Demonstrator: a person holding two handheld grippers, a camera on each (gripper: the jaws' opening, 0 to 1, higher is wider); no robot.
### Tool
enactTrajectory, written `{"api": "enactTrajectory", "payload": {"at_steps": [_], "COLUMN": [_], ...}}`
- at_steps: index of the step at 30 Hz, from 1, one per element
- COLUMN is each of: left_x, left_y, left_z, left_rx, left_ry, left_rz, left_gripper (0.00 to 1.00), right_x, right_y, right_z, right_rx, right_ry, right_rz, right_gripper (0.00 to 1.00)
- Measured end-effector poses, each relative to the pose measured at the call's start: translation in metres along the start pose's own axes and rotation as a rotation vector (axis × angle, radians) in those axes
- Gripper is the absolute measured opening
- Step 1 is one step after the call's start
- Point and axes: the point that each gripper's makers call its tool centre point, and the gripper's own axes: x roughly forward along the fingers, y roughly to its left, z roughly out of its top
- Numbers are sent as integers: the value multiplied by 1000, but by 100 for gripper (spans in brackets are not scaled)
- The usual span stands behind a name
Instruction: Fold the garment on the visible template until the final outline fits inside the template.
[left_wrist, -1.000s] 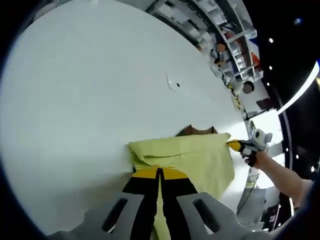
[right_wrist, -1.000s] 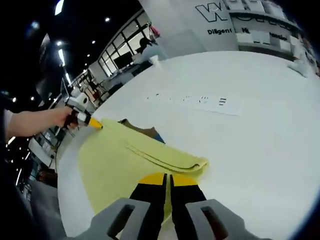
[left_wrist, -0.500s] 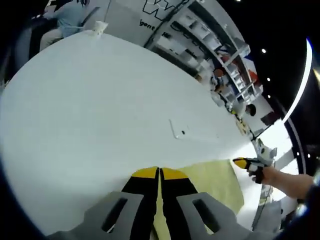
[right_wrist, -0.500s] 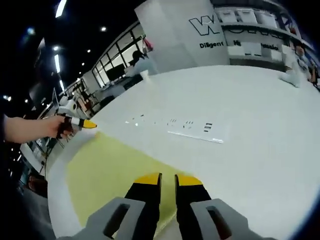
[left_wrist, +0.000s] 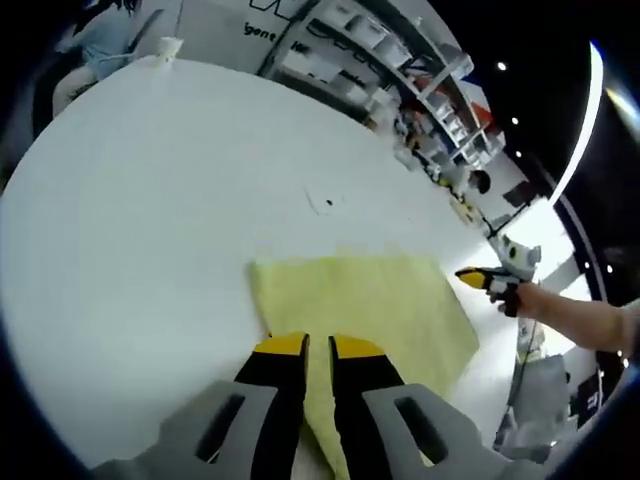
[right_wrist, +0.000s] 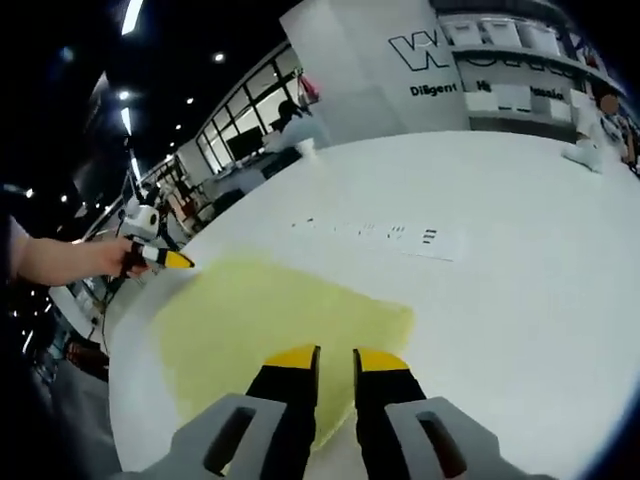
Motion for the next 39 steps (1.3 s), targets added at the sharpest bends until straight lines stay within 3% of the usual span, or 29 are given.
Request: {"api": "enactTrajectory", "payload": {"at_steps": [10,17,27,29,32,35,39], "left_x": [-33,-40,-39,-39,-39,-41,-41], "left_y": [-20,-22,-25,-26,-28,-30,-28], "left_z": [-64,-92,-115,-111,-111,-115,-116], "left_rx": [100,129,235,252,278,377,388], "left_ry": [5,9,49,40,45,70,69], "left_rz": [-28,-25,-28,-36,-36,-43,-43], "left_gripper": [14,18,19,18,16,13,9], "right_x": [-43,-57,-54,-52,-51,-51,-50], "right_y": [38,47,58,56,54,58,60], "right_z": [-58,-90,-116,-119,-114,-109,-104], "right_rx": [-40,-89,-186,-201,-220,-239,-274], "right_ry": [21,68,142,149,126,108,94], "right_rz": [56,77,134,126,117,132,149], "right_gripper": [10,13,12,12,12,12,12]}}
